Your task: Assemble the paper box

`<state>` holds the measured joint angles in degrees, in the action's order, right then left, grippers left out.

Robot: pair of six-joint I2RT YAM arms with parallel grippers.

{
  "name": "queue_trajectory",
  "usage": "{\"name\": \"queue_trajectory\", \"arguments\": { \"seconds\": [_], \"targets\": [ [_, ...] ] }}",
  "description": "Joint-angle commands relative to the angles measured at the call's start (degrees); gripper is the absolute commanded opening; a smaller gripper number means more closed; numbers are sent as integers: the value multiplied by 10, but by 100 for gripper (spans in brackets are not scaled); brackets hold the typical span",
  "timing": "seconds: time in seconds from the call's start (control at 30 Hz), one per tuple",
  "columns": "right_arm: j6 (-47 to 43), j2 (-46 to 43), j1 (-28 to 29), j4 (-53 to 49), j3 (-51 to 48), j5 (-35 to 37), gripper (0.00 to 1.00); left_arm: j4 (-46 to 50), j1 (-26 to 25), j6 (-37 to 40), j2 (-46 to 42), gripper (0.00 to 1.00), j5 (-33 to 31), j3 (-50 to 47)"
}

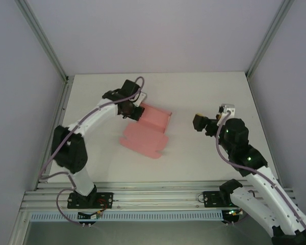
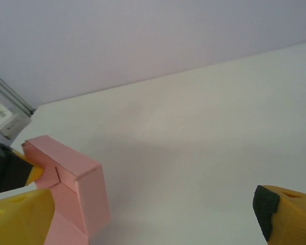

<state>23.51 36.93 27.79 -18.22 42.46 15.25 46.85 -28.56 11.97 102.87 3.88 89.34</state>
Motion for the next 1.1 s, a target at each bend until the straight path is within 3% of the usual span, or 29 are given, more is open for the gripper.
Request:
{"name": "queue_trajectory", "arguments": {
  "seconds": [0.0,0.17,0.43,0.67,0.77,0.93,1.07],
  "targets": [
    [36,-34,-2,-24,-12,27,100,185,-26,206,66,0,20,85],
    [60,-55,-2,-68,-18,84,100,233,-77,307,148,0,-85,186],
    [73,-60,-2,-85,-31,95,100,192,-159,358,271,1,-314,237],
    [63,-64,-3,-88,-36,102,100,82,-189,378,306,2,-327,216],
    [59,-65,-2,-89,-39,108,100,53,-200,386,286,9,-286,193],
    [54,-59,-3,-115,-38,97,100,29,-206,385,251,51,-274,170],
    [56,-49,-6,-120,-41,103,100,19,-206,376,210,59,-258,169]
  ]
}}
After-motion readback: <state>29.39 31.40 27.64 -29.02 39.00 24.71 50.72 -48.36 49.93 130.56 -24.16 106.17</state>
